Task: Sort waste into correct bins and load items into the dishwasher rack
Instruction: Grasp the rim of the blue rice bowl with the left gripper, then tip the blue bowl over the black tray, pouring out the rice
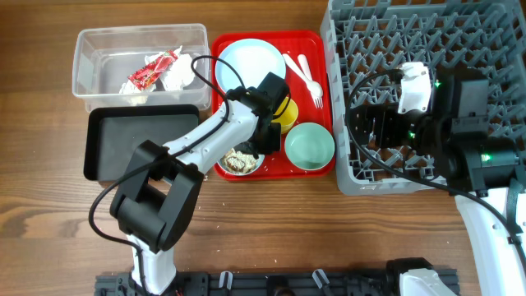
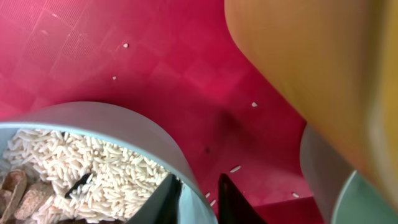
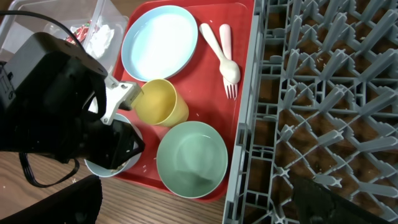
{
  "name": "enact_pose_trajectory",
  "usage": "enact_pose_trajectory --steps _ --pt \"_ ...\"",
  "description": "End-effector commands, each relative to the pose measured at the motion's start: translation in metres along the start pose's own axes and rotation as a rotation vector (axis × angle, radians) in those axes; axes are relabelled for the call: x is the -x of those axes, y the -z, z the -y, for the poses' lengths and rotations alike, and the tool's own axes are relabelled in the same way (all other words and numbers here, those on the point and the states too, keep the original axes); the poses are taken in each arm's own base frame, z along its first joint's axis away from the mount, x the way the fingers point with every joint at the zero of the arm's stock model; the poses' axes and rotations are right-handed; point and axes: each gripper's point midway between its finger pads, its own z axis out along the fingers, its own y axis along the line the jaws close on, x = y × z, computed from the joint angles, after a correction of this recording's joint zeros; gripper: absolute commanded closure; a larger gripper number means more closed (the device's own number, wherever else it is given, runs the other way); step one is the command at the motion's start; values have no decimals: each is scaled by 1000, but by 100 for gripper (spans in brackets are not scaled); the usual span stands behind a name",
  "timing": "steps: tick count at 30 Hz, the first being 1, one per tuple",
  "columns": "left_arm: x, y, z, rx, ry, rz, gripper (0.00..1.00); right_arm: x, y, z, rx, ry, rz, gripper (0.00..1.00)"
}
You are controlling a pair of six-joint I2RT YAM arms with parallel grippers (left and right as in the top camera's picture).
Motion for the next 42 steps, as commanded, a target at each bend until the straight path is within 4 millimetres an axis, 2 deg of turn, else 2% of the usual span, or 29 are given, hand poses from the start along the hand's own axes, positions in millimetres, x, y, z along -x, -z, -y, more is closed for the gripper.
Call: enact_pose_trajectory --steps 1,3,6,11,15,19,20,23,24,25,31,35,38,42 --pt "-2 -7 -2 11 14 2 80 6 3 -3 12 -5 13 0" --pt "-4 -10 -2 10 10 2 82 6 3 -3 12 -5 12 0" --pt "-4 -11 -2 11 10 1 95 6 3 -3 12 -5 12 0" --pt "-6 -8 2 -7 9 -8 96 6 3 -3 12 -5 12 0" --pt "-1 23 7 -57 30 -33 96 5 3 -3 11 -6 10 0" --pt "16 77 7 -173 8 -2 96 5 3 -3 11 -2 10 0" --pt "20 92 1 -206 12 12 96 5 3 -3 11 -1 11 0" --pt "26 119 -21 -284 45 34 96 7 3 -3 11 0 17 0" --pt "31 128 -39 -317 72 40 96 7 3 -3 12 1 17 0" --pt "33 131 -48 -329 85 43 96 7 3 -3 12 0 17 0" --pt "47 149 -112 -547 137 72 96 7 3 -3 12 0 17 0" --pt "48 152 -154 -699 179 116 96 7 3 -3 12 0 17 0" --pt "49 152 -174 -826 228 158 96 7 3 -3 12 -1 17 0" --pt "49 150 -191 -955 302 187 96 7 3 -3 12 -1 16 0"
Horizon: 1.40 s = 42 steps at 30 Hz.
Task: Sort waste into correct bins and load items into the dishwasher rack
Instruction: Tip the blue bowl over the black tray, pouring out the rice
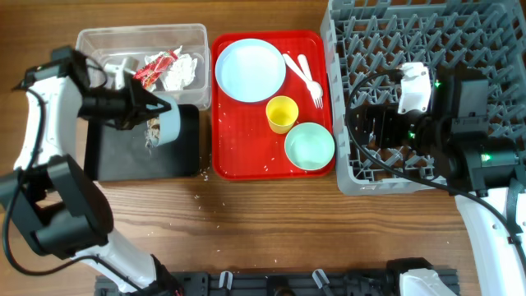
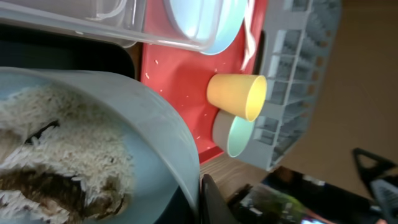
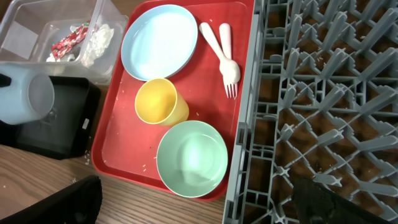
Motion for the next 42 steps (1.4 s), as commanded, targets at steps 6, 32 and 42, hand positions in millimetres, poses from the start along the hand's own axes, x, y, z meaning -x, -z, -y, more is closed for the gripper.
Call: enact_pose_trajectory --steps 6,32,42 --pt "8 6 5 -327 67 44 96 7 3 -3 11 0 19 0" --pt "21 52 36 -644 263 124 96 6 3 -3 11 -2 12 0" --pt "16 54 39 -656 324 106 96 5 3 -3 11 -2 12 0"
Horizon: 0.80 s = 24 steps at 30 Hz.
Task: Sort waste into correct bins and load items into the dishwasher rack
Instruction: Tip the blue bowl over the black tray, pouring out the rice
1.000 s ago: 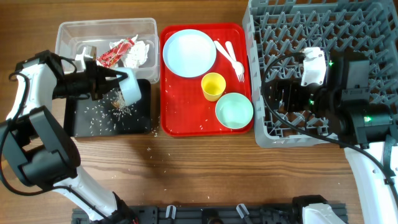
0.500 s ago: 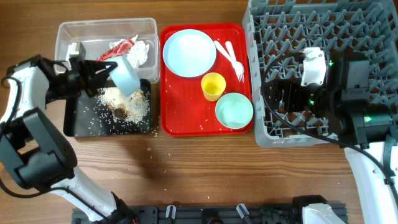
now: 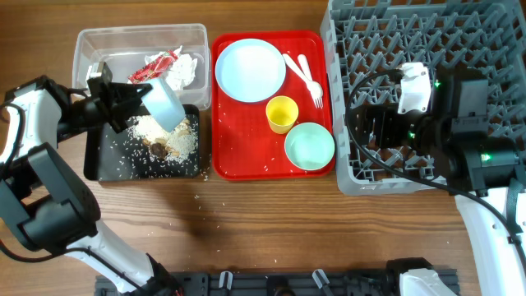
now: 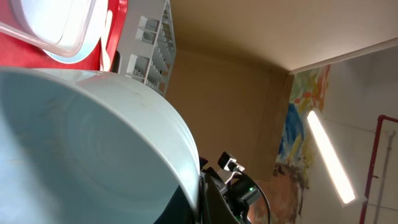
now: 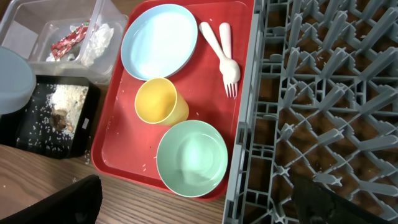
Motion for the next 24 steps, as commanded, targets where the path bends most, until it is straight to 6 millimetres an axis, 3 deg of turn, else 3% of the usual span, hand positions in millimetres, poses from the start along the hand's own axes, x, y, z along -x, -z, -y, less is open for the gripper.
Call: enact_pose_trajectory --steps 1,6,9,11,12,15,20,24 --pt "2 2 3 -31 -15 9 96 6 3 -3 11 -1 13 0" --pt "-2 3 -12 76 -56 -3 96 6 3 -3 11 -2 13 0" --pt "-3 3 -6 52 -59 0 96 6 3 -3 12 -5 14 0" --pt "10 6 -18 118 -152 15 96 6 3 -3 12 -5 14 0" --pt "14 8 -25 152 -72 26 96 6 3 -3 12 -5 14 0" --pt "7 5 -7 56 -28 18 96 4 3 -3 11 -7 6 0" --pt "-12 -11 8 64 -95 -28 96 3 3 -3 10 -8 3 0" --pt "-31 -38 0 187 -219 -108 96 4 3 -3 11 -7 6 0"
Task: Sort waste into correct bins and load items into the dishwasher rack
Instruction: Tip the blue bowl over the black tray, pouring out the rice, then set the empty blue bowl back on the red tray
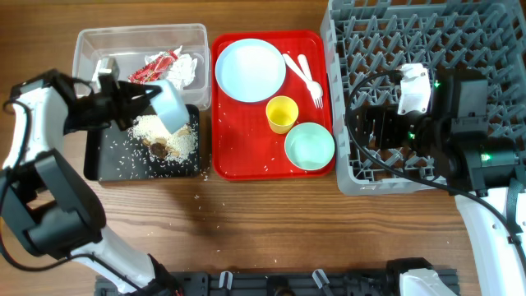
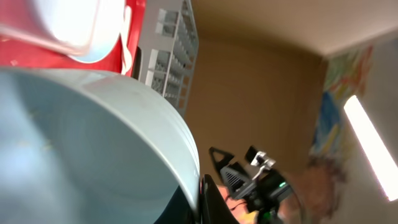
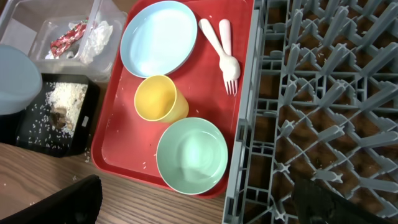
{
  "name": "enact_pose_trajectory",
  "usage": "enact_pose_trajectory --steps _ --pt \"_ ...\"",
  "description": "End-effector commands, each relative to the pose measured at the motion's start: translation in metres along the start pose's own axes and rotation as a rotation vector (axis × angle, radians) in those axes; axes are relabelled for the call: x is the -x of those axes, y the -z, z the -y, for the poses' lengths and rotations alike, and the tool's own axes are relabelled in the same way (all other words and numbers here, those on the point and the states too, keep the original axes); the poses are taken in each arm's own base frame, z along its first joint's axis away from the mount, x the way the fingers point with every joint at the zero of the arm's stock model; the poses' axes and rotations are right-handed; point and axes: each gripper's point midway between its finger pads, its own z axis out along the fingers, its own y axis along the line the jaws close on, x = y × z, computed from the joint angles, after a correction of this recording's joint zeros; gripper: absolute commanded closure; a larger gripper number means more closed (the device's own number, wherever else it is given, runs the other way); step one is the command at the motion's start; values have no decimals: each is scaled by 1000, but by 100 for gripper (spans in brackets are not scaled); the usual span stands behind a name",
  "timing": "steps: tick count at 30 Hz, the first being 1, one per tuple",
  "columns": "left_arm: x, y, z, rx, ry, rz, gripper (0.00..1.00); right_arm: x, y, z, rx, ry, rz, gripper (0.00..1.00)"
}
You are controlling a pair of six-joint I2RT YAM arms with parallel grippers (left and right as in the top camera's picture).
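Note:
My left gripper (image 1: 136, 103) is shut on the rim of a pale blue-grey bowl (image 1: 171, 104), held tipped on its side over the black tray (image 1: 107, 164). The bowl (image 2: 93, 149) shows empty in the left wrist view, its rim pinched at the gripper (image 2: 200, 200). A heap of rice and brown scraps (image 1: 164, 136) lies in the tray. On the red tray (image 1: 234, 160) sit a blue plate (image 1: 251, 70), a yellow cup (image 1: 282, 113), a green bowl (image 1: 309, 145), and a white fork and spoon (image 1: 306, 76). My right gripper (image 3: 199, 205) hangs open over the grey dishwasher rack (image 1: 411, 33).
A clear plastic bin (image 1: 90, 49) behind the black tray holds wrappers (image 1: 156, 67) and crumpled paper. Loose rice grains dot the wood in front of the trays. The rack takes up the right of the table.
The bowl has shifted slightly up and right over the black tray, and the left wrist has turned a little. The rice heap and the right arm are unchanged.
My left gripper was shut on the rim of the rice-filled bowl on the red tray. Then it held the bowl, still full, tipped over the black tray. Later the rice lay in the tray and the bowl was empty, as now.

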Motion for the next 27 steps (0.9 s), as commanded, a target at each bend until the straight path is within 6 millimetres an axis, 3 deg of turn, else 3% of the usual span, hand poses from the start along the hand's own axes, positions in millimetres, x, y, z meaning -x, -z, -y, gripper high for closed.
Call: enact_pose_trajectory --steps 1,6,7,8,9,12,15,20,25,27 --pt "-25 -29 6 110 -119 -87 96 6 3 -3 12 -4 16 0" --pt "-54 -83 -21 304 -227 -248 96 6 3 -3 12 -4 16 0" --pt "-58 -94 -35 407 -235 -267 96 6 3 -3 12 -4 16 0" --pt "-59 -108 -62 614 -255 -264 96 6 3 -3 12 -4 16 0" --pt "-59 -114 -72 709 -274 -255 96 6 3 -3 12 -4 16 0" --pt "-66 -142 -94 949 -423 -230 96 6 3 -3 12 -4 16 0" --pt "-65 -153 -113 1216 -564 -138 96 6 3 -3 12 -4 16 0" --pt "-90 -185 -132 1261 -665 -209 96 6 3 -3 12 -4 16 0" --pt "-100 -198 -134 1248 -698 -231 72 6 3 -3 11 -4 16 0" --pt "-99 -197 -134 1248 -694 -228 70 6 3 -3 12 -4 16 0"
